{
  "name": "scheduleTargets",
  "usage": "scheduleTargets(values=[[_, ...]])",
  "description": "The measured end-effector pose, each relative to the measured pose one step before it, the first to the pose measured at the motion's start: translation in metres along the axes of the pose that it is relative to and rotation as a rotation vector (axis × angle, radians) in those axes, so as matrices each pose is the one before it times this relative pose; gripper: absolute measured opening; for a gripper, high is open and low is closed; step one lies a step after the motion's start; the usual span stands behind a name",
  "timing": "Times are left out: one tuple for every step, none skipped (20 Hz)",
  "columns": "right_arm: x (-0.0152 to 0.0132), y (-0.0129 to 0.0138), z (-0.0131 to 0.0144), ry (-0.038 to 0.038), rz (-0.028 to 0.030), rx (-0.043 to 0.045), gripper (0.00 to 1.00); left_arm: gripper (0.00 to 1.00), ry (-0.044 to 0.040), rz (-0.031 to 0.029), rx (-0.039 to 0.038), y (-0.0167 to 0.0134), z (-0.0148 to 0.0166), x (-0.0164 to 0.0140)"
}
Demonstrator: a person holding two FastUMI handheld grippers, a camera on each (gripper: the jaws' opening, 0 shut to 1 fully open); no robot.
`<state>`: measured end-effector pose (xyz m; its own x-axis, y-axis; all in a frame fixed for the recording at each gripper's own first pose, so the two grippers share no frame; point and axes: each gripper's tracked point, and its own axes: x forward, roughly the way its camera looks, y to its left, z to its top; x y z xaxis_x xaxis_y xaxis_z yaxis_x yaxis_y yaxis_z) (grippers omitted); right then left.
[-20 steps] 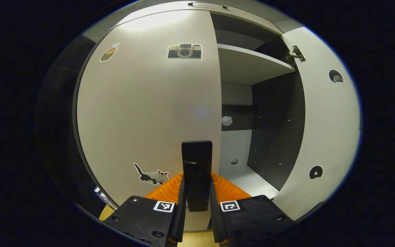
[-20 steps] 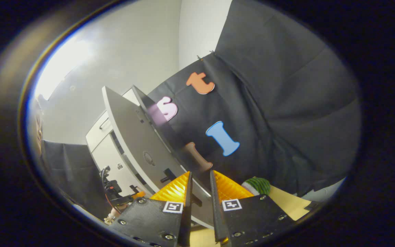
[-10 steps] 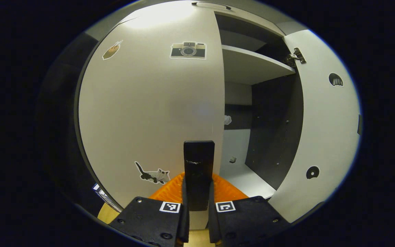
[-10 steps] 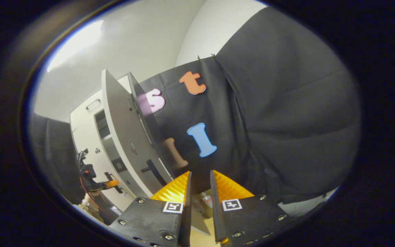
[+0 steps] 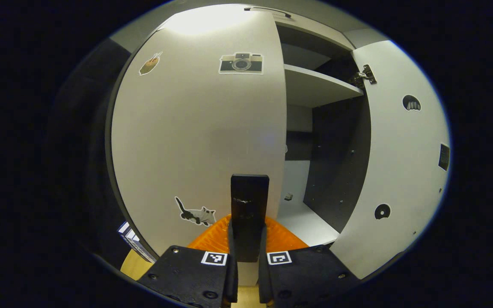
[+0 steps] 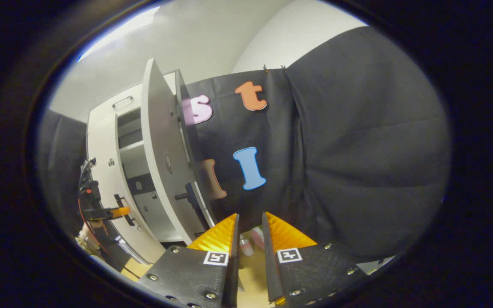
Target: Open the right door of the double-door shoe cabinet with the right hand, and open the left door with the left hand.
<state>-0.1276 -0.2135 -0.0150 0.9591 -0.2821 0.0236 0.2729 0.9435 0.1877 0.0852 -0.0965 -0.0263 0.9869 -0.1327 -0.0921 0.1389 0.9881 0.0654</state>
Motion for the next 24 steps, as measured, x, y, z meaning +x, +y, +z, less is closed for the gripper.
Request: scheduleTargets(values=[[0.00114,0.00311,-0.00367,0.01254,0.00064,-0.02807,0.27,0.2,0.00185,-0.00187,-0.00388,0.00011,-0.00059,-0.00258],[0.0019,0.00334,-0.00528,0.01421,0.00264,-0.02174,0.27,0.19,0.00122,-0.00329,-0.00581,0.001,-0.00059,-0.00422],[0.00463,0.0055,-0.00308,0.01375,0.00885,-0.01573,0.27,0.19,0.00032,-0.00381,-0.00404,0.00122,-0.00027,-0.00423],[0.00425,0.00577,-0.00299,0.01195,0.01089,-0.01045,0.27,0.19,0.00048,-0.00526,-0.00077,0.00174,-0.00037,-0.00413],[0.00582,0.00487,-0.00318,0.0113,0.01268,-0.00866,0.27,0.2,-0.00006,-0.00429,-0.00113,0.00118,0.00002,-0.00305],[0.00376,0.00515,-0.00321,0.01017,0.01179,-0.00949,0.27,0.2,0.00108,-0.00242,-0.00111,0.00165,-0.00047,-0.00327],[0.00521,0.00389,-0.00416,0.01204,0.0111,-0.01059,0.27,0.2,0.0012,0.00012,-0.00118,0.00032,-0.00065,-0.00246],[0.00445,0.00492,-0.00338,0.01147,0.01149,-0.00804,0.27,0.19,0.0013,0.00077,-0.00149,0.00096,-0.00064,-0.00168],[0.0043,0.00505,-0.00334,0.00965,0.01303,-0.00545,0.27,0.19,-0.00053,-0.00116,-0.00183,0.00087,-0.00026,-0.00221],[0.00326,0.00371,-0.00154,0.00668,0.011,-0.00579,0.27,0.19,0.00093,-0.00259,-0.00187,0.00118,-0.00067,-0.00416],[0.00243,0.00419,-0.00116,0.00535,0.0079,-0.00742,0.27,0.19,0.00104,-0.00371,-0.00102,0.00054,-0.00045,-0.00318],[0.00378,0.00359,-0.00187,0.00639,0.00679,-0.00863,0.27,0.19,0.00247,-0.00284,-0.00457,0.00073,-0.00033,-0.00429],[0.00282,0.0032,-0.00102,0.00408,0.00519,-0.00919,0.27,0.19,0.00153,-0.00367,-0.0047,0.00045,0.00025,-0.00245],[0.00139,0.00262,-0.00106,0.00276,0.0046,-0.00764,0.27,0.19,0.00042,-0.00333,-0.00294,0.00043,-0.00114,-0.00265],[0.00121,0.00247,-0.00073,0.00325,0.00355,-0.00423,0.27,0.19,0.001,-0.00186,-0.00094,0.00086,-0.00031,-0.00206],[0.00069,0.00077,-0.00095,0.00371,0.00149,-0.00304,0.27,0.19,-0.0005,-0.00141,-0.00064,0.00101,-0.00008,-0.00393],[0.001,0.00125,-0.00089,0.00535,0.00269,-0.00184,0.27,0.19,0.00133,-0.0015,-0.00076,0.00045,-0.00031,-0.0019],[0.0018,0.00163,-0.00066,0.00355,0.00422,0.00097,0.27,0.19,0.00144,-0.00199,-0.00102,0.00155,-0.00076,-0.00338],[0.00014,0.0017,-0.00031,0.00344,0.00418,0.00224,0.27,0.19,0.00103,-0.00343,-0.0003,0.00085,0.00007,-0.00282],[0.00026,0.00124,-0.00077,0.00339,0.00399,0.00202,0.27,0.19,0.00009,-0.00384,-0.00036,0.00129,-0.00049,-0.00327],[0.00059,0.00077,-0.00006,0.00298,0.00482,-0.00043,0.27,0.19,-0.00032,-0.00292,-0.00145,0.00178,0.00015,-0.00375],[0.00196,0.00274,-0.00029,0.00358,0.00347,-0.00299,0.27,0.19,0.00067,-0.00189,-0.00254,0.00196,-0.00058,-0.00458],[0.00192,0.00261,0.00119,0.00212,0.00306,-0.00554,0.27,0.19,0.00082,-0.0023,-0.00029,0.00203,-0.00006,-0.00366],[0.00235,0.00224,0.00076,0.00024,0.00253,-0.00541,0.27,0.19,0.00217,-0.00208,0.00017,0.0019,-0.00109,-0.00362]])
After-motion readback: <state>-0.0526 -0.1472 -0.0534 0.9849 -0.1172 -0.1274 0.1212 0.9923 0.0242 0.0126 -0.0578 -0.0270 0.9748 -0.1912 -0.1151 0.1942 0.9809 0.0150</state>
